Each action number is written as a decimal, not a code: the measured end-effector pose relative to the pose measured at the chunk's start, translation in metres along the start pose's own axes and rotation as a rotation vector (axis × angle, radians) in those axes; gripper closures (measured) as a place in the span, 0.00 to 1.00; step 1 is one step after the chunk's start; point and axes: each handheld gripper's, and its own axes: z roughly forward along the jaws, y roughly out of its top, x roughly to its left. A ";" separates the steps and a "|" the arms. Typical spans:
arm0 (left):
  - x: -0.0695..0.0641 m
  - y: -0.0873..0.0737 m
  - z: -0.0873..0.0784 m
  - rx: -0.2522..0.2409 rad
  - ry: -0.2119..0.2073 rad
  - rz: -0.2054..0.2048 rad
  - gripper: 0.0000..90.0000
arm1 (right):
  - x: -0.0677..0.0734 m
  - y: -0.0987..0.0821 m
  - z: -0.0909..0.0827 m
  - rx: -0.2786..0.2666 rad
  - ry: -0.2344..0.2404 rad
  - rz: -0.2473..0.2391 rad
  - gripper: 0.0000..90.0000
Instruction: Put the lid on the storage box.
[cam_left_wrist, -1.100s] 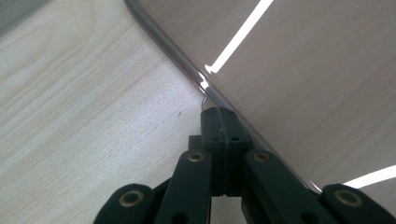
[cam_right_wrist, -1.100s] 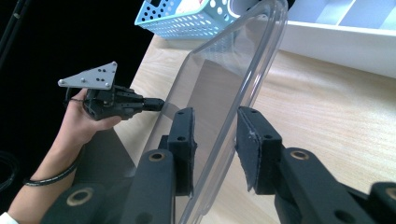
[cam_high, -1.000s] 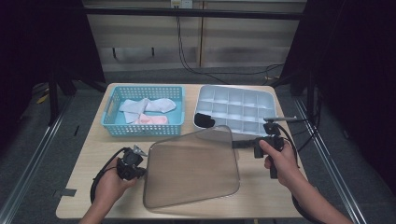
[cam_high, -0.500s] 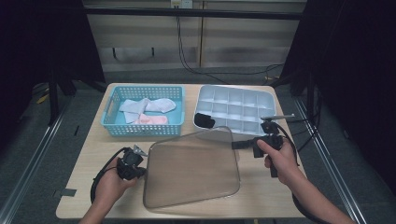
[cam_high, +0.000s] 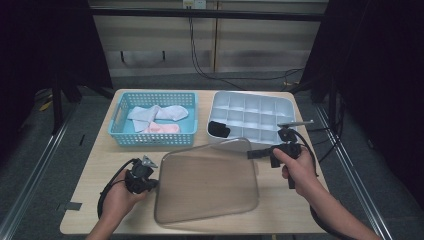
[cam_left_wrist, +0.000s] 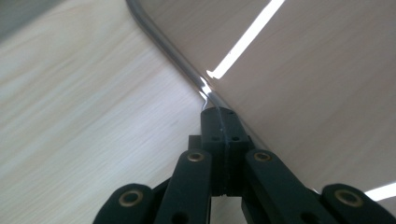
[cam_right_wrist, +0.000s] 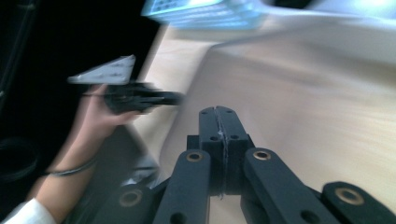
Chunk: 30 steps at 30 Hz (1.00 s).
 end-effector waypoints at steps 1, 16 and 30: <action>-0.004 0.003 0.003 -0.010 -0.015 0.011 1.00 | 0.006 0.000 0.007 0.028 -0.030 -0.032 0.96; -0.017 0.013 0.001 -0.005 0.007 0.020 0.89 | -0.009 -0.013 0.018 0.072 -0.347 -0.105 0.62; -0.020 0.021 0.009 0.073 -0.031 0.046 1.00 | -0.057 -0.047 0.000 0.093 -0.393 -0.001 0.51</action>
